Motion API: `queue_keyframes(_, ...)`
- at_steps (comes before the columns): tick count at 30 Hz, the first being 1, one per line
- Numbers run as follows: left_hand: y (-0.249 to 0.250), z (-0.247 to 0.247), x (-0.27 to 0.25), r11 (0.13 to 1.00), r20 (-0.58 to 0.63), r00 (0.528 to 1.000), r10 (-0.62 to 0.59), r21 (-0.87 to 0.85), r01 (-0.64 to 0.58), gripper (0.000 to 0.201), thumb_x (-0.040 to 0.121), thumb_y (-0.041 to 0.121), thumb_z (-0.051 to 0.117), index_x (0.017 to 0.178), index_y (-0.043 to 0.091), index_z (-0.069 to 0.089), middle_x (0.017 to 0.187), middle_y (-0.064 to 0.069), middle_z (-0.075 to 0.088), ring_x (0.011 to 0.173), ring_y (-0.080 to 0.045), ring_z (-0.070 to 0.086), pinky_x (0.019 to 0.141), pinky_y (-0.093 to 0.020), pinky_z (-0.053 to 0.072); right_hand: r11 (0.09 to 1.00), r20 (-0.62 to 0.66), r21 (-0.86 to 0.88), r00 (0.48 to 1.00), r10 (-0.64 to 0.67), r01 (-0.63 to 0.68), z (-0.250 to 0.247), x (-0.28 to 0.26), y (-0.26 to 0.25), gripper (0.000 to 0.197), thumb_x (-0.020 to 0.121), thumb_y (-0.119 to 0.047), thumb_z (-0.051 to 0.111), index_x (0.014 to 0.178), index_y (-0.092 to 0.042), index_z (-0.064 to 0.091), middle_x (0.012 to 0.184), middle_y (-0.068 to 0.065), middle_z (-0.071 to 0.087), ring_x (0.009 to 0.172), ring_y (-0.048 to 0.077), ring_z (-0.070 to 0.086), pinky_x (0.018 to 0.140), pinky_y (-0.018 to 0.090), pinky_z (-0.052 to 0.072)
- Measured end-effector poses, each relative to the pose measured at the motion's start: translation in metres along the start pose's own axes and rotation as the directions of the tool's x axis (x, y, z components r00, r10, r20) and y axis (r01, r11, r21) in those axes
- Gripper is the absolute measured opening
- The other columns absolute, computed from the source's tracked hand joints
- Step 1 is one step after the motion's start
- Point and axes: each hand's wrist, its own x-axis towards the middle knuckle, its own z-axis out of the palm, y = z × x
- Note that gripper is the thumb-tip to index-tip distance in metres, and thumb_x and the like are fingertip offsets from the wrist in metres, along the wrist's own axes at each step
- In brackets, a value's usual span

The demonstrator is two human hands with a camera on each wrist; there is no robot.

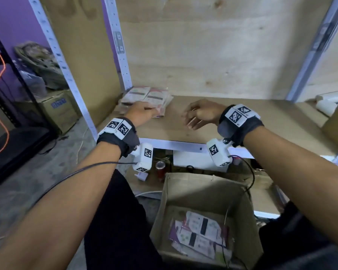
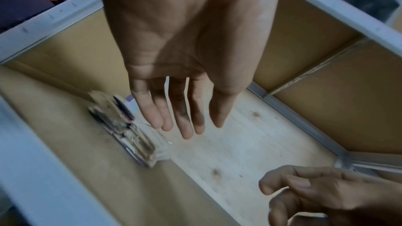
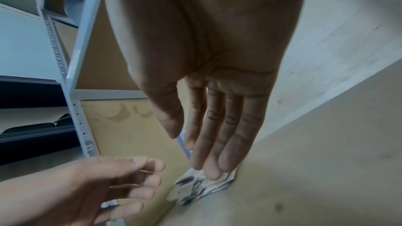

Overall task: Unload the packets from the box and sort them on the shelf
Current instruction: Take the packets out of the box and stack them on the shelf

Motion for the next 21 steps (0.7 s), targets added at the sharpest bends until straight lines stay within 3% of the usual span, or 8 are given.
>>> queue_keyframes(4,-0.004,0.035,-0.049,0.998,0.150,0.988,-0.033,-0.049,0.041,0.024,0.095,0.021,0.064,0.111,0.005,0.070,0.097,-0.009,0.070,0.077,-0.013,0.062,0.078,-0.024,0.048,0.997,0.055,-0.067,0.997,0.045,-0.041,0.011,-0.053,0.027,0.017,0.099,-0.007,0.050,0.111,0.002,0.059,0.096,0.018,0.067,0.071,0.024,0.064,0.069,0.031,0.056)
queue_keyframes(7,-0.018,0.069,-0.077,0.997,0.279,0.958,-0.071,-0.006,0.076,0.024,0.096,0.021,0.063,0.110,0.004,0.071,0.093,-0.008,0.068,0.079,-0.017,0.057,0.077,-0.025,0.046,0.986,0.099,-0.126,0.988,0.122,-0.109,0.024,-0.078,0.066,0.016,0.097,-0.007,0.051,0.108,-0.001,0.062,0.096,0.015,0.069,0.078,0.027,0.066,0.071,0.031,0.056)
queue_keyframes(11,-0.038,0.114,-0.099,0.995,0.386,0.918,-0.095,0.068,0.074,0.021,0.094,0.021,0.065,0.103,0.005,0.074,0.087,-0.002,0.071,0.075,-0.015,0.061,0.075,-0.026,0.050,0.966,0.123,-0.171,0.969,0.215,-0.192,0.041,-0.089,0.120,0.014,0.095,-0.006,0.051,0.103,-0.005,0.063,0.093,0.015,0.070,0.072,0.021,0.068,0.060,0.025,0.055)
queue_keyframes(15,-0.057,0.157,-0.109,0.982,0.514,0.841,-0.171,0.155,0.105,0.014,0.093,0.031,0.065,0.091,0.020,0.072,0.083,0.005,0.072,0.077,-0.014,0.067,0.073,-0.024,0.052,0.946,0.151,-0.210,0.947,0.282,-0.248,0.053,-0.084,0.164,0.013,0.095,-0.009,0.051,0.095,-0.010,0.064,0.094,0.015,0.073,0.075,0.022,0.071,0.063,0.026,0.057)
queue_keyframes(18,-0.075,0.190,-0.110,0.967,0.578,0.780,-0.239,0.211,0.140,0.023,0.096,0.030,0.062,0.100,0.011,0.073,0.090,-0.003,0.073,0.080,-0.020,0.067,0.076,-0.030,0.054,0.940,0.171,-0.220,0.938,0.302,-0.263,0.060,-0.074,0.194,0.015,0.096,-0.009,0.053,0.089,-0.013,0.065,0.093,0.014,0.073,0.078,0.024,0.071,0.071,0.033,0.060)
queue_keyframes(21,-0.092,0.216,-0.110,0.943,0.611,0.730,-0.307,0.297,0.147,0.031,0.096,0.032,0.062,0.107,0.006,0.074,0.100,-0.008,0.076,0.088,-0.024,0.071,0.083,-0.030,0.055,0.932,0.192,-0.226,0.925,0.327,-0.282,0.074,-0.061,0.225,0.019,0.096,-0.007,0.052,0.084,-0.013,0.064,0.082,0.008,0.071,0.066,0.018,0.069,0.061,0.028,0.058)
